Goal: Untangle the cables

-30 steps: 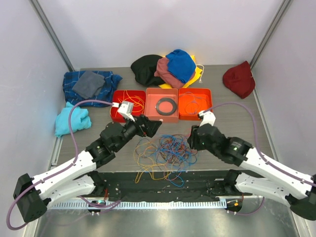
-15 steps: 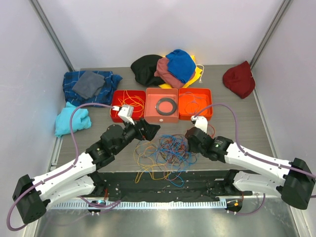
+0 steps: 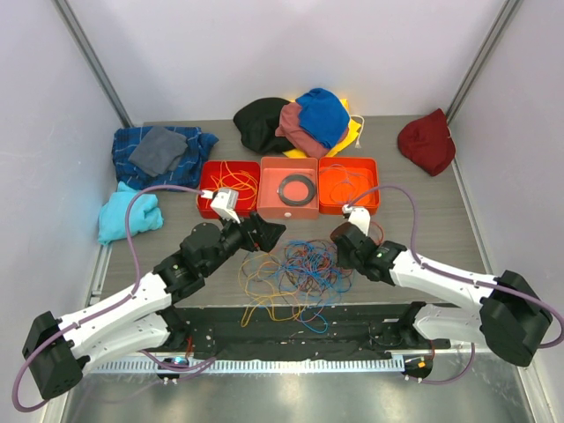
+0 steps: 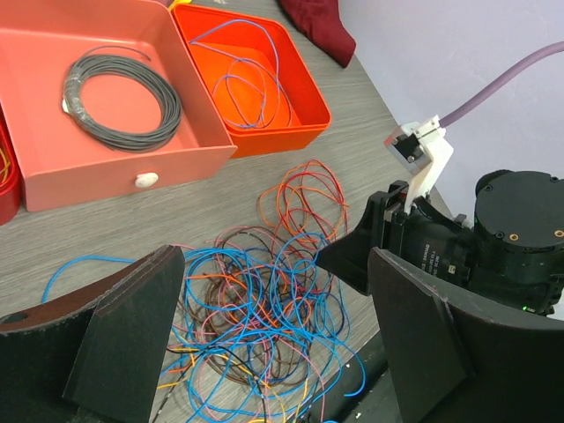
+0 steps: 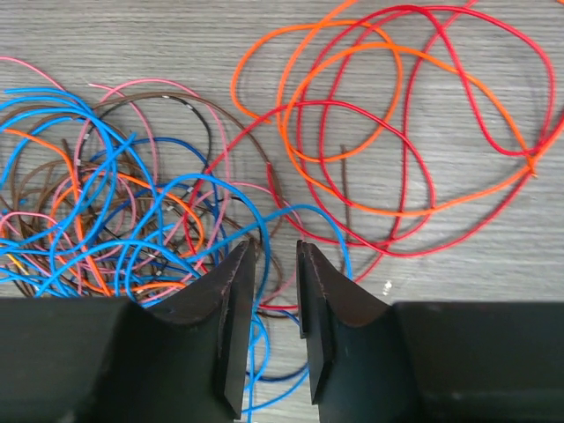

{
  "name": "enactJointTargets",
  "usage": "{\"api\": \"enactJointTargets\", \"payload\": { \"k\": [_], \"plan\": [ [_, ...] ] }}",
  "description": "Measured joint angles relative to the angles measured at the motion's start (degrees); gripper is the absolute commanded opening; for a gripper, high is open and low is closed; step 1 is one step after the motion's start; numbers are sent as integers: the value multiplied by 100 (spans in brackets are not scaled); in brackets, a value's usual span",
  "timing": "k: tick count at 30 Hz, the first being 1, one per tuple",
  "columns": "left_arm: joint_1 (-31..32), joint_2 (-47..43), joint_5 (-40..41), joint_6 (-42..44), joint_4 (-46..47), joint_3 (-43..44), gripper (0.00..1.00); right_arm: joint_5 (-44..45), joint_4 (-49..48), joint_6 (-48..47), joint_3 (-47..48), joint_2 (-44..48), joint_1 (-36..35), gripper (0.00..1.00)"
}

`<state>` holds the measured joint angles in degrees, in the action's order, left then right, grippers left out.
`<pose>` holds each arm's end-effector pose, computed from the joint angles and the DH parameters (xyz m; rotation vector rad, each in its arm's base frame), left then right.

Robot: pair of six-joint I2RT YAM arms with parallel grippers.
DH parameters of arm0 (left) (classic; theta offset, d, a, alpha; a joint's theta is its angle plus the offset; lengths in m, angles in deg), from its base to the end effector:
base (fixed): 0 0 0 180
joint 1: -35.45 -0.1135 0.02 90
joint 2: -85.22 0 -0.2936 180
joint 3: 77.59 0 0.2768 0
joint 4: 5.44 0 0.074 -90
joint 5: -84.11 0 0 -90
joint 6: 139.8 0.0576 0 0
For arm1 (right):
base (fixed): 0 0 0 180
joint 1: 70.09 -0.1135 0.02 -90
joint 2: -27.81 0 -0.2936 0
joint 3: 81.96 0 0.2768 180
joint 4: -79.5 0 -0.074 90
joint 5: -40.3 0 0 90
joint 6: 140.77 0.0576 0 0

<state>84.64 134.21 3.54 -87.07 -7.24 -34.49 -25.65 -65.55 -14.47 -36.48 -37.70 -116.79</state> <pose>0.1590 -0.1697 0.2891 0.0578 1.8026 -0.9688 0.1755 0.1520 0.1822 -0.0572 2.4184 0.1195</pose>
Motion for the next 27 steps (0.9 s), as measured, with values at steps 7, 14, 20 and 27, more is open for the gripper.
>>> {"api": "enactJointTargets", "payload": {
  "k": [7,14,20,27],
  "plan": [
    [0,2,-2,-26,-4,-4,90,-168,-297,-22,-22,-81,33,1],
    [0,-11,0,-28,-22,-9,90,-2,787,-149,824,953,0,1],
    [0,-13,-4,-28,20,-9,90,136,1375,-656,3799,1506,-13,1],
    [0,247,-120,-22,289,26,100,70,2055,-1119,5737,1408,-11,1]
  ]
}}
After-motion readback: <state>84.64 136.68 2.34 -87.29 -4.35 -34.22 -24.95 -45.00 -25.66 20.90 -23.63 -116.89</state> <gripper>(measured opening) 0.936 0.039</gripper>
